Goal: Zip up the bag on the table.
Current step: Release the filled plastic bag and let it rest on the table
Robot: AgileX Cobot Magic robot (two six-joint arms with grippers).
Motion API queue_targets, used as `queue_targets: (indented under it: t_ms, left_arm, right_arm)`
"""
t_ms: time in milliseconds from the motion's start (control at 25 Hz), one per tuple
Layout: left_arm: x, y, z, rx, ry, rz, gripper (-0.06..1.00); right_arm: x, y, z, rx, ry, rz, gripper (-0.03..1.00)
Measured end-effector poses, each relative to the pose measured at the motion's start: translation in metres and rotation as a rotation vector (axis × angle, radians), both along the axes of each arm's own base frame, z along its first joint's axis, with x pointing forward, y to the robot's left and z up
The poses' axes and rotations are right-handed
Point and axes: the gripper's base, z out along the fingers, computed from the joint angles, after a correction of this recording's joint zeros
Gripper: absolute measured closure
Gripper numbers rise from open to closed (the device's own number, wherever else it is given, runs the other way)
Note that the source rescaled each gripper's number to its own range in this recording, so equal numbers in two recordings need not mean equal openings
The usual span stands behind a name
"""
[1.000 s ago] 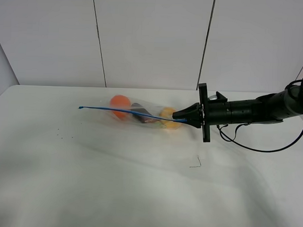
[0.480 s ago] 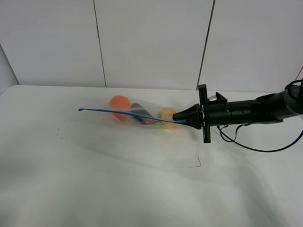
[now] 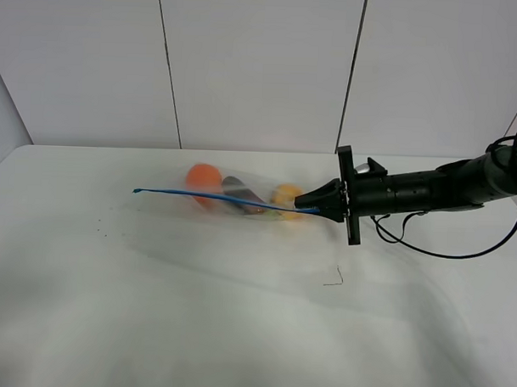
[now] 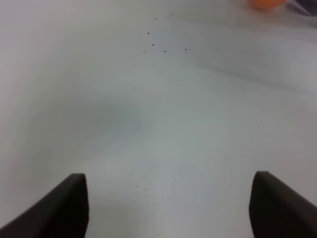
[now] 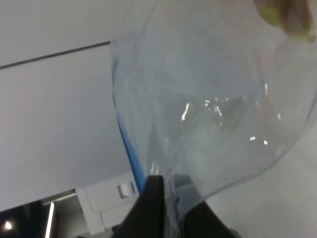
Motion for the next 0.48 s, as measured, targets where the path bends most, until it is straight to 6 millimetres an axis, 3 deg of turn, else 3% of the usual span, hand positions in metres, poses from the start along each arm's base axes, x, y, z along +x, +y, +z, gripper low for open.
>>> queue_targets:
  t_ms: [80, 240, 280, 360, 480]
  left_arm:
    - [0.000, 0.000, 0.000, 0.000, 0.000, -0.001, -0.05]
    - [0.000, 0.000, 0.000, 0.000, 0.000, -0.001, -0.05]
    - [0.000, 0.000, 0.000, 0.000, 0.000, -0.001, -0.05]
    - [0.000, 0.000, 0.000, 0.000, 0.000, -0.001, -0.05]
    - [0.000, 0.000, 0.000, 0.000, 0.000, -0.001, -0.05]
  right_arm:
    - [-0.002, 0.000, -0.001, -0.013, 0.000, 0.019, 0.85]
    - [-0.005, -0.001, -0.003, -0.040, 0.001, 0.055, 0.20]
    - [-0.005, -0.001, -0.004, -0.049, -0.001, 0.066, 0.12]
    - [-0.002, -0.001, -0.001, -0.077, -0.017, 0.097, 0.02]
    - [0.007, -0.004, 0.007, -0.169, -0.030, 0.175, -0.02]
